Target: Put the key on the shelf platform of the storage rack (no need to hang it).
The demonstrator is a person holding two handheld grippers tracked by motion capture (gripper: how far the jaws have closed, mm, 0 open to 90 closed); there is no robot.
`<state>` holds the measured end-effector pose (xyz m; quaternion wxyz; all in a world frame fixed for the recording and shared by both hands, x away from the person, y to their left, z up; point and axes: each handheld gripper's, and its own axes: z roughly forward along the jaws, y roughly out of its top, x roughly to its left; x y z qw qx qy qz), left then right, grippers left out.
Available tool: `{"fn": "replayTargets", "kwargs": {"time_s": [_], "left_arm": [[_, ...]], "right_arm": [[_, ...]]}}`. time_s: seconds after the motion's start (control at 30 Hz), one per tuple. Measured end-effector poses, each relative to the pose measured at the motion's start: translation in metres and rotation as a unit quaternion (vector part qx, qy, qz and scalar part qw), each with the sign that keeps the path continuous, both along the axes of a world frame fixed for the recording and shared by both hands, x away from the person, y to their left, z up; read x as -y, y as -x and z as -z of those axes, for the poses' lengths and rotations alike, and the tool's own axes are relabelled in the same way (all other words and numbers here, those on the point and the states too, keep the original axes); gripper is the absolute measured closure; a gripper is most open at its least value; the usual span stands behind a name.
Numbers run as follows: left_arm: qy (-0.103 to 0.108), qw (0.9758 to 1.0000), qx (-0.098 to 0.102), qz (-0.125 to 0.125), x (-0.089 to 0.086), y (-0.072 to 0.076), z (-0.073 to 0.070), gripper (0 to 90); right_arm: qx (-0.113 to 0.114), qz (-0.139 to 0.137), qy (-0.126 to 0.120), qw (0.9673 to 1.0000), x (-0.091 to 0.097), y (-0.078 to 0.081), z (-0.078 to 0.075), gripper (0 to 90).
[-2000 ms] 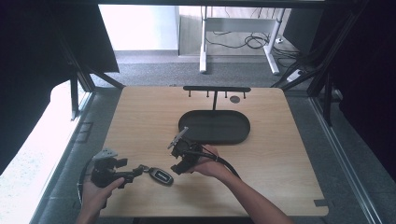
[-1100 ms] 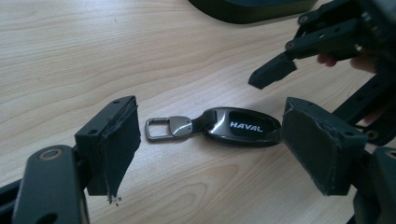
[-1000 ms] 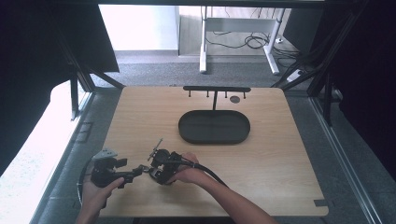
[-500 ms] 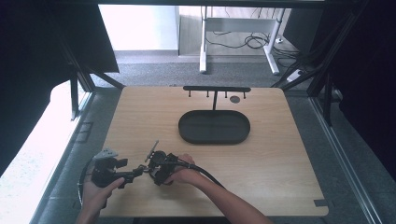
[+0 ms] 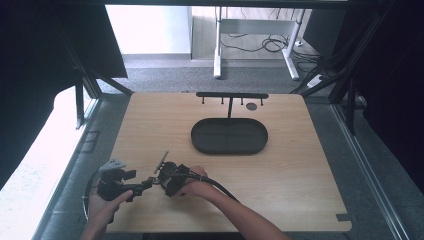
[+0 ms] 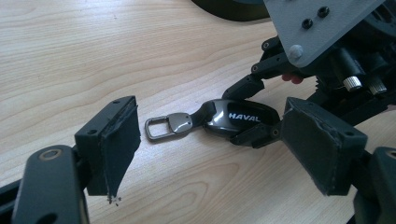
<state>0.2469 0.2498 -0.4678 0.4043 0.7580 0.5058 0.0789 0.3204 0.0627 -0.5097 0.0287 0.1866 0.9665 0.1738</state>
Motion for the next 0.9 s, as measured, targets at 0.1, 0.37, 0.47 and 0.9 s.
{"fn": "replayTargets", "kwargs": {"time_s": [0.1, 0.37, 0.47, 0.9], "left_arm": [[0.0, 1.0, 0.0, 0.0, 0.0, 0.0, 0.0, 20.2], [0.001, 1.0, 0.0, -0.002, 0.0, 0.0, 0.0, 20.1], [0.001, 1.0, 0.0, -0.002, -0.001, 0.0, 0.0, 20.1], [0.0, 1.0, 0.002, -0.003, -0.002, 0.0, 0.0, 20.1]], "right_arm": [[-0.001, 0.001, 0.001, 1.0, 0.0, 0.0, 0.0, 48.2], [-0.006, 0.001, -0.003, 1.0, 0.0, -0.001, 0.0, 48.4], [-0.009, -0.002, -0.002, 1.0, 0.001, -0.002, -0.001, 48.4], [0.002, -0.005, -0.032, 0.9995, 0.009, -0.002, -0.017, 48.6]]}}
